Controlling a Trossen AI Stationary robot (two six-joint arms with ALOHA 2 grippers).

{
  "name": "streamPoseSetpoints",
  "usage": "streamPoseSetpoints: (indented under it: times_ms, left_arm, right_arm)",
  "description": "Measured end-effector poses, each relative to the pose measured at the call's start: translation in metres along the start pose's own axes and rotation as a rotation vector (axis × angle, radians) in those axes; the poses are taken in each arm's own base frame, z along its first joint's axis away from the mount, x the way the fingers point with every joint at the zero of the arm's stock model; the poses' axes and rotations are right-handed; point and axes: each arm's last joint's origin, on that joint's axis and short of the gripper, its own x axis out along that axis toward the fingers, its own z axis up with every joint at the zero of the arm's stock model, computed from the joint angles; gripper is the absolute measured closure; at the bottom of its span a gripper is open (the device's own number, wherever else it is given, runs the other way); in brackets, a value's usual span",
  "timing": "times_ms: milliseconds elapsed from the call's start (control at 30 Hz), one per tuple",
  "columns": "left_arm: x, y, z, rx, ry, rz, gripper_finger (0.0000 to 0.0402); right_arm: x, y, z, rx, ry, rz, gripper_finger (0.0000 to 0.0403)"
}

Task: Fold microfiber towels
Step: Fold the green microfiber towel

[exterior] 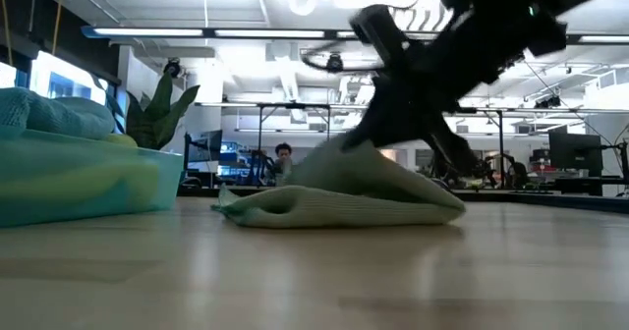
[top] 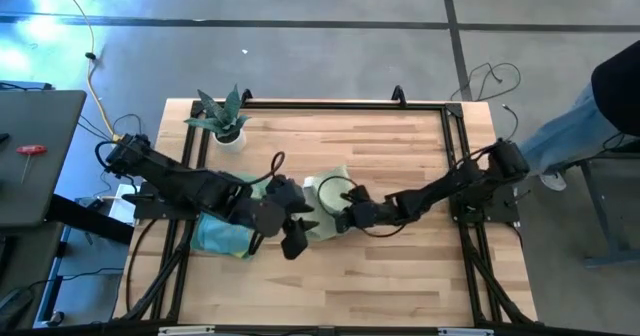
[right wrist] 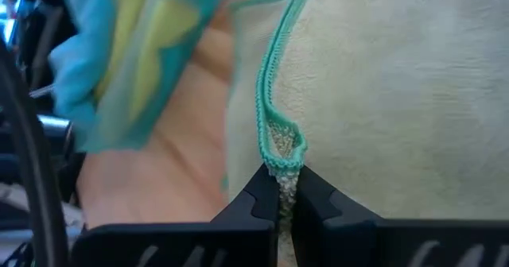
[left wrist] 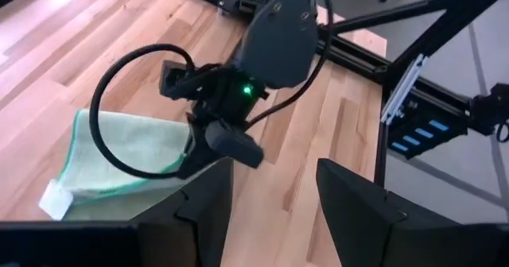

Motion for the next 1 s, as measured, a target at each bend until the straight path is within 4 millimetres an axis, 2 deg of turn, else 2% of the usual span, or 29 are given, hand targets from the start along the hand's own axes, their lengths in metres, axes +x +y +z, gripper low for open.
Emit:
streamPoseSetpoints:
  times_ms: [133,333,567,733,1000]
  left_arm:
    - [-0.003,-0.004,-0.004,0.024,0.006,0.001,0.0229]
    - [-0.003,-0.003,-0.005,0.050,0.014,0.010,0.0229]
    - [-0.003,-0.001,-0.008,0.073,0.039,0.023,0.0229]
    - [-0.003,0.000,-0.009,0.082,0.053,0.030,0.0229]
    - [-0.005,-0.002,-0.013,0.095,0.067,0.026,0.0229]
  right_arm:
    - [0.007,0.026,0.000,-0.059,-0.002,0.049,0.0403]
    - [0.025,0.059,0.004,-0.175,0.007,0.002,0.0403]
    - [0.058,0.074,-0.003,-0.205,0.083,-0.001,0.0403]
    - [0.067,0.083,-0.004,-0.238,0.103,0.025,0.0403]
    - [0.077,0.074,-0.007,-0.227,0.111,-0.016,0.0402]
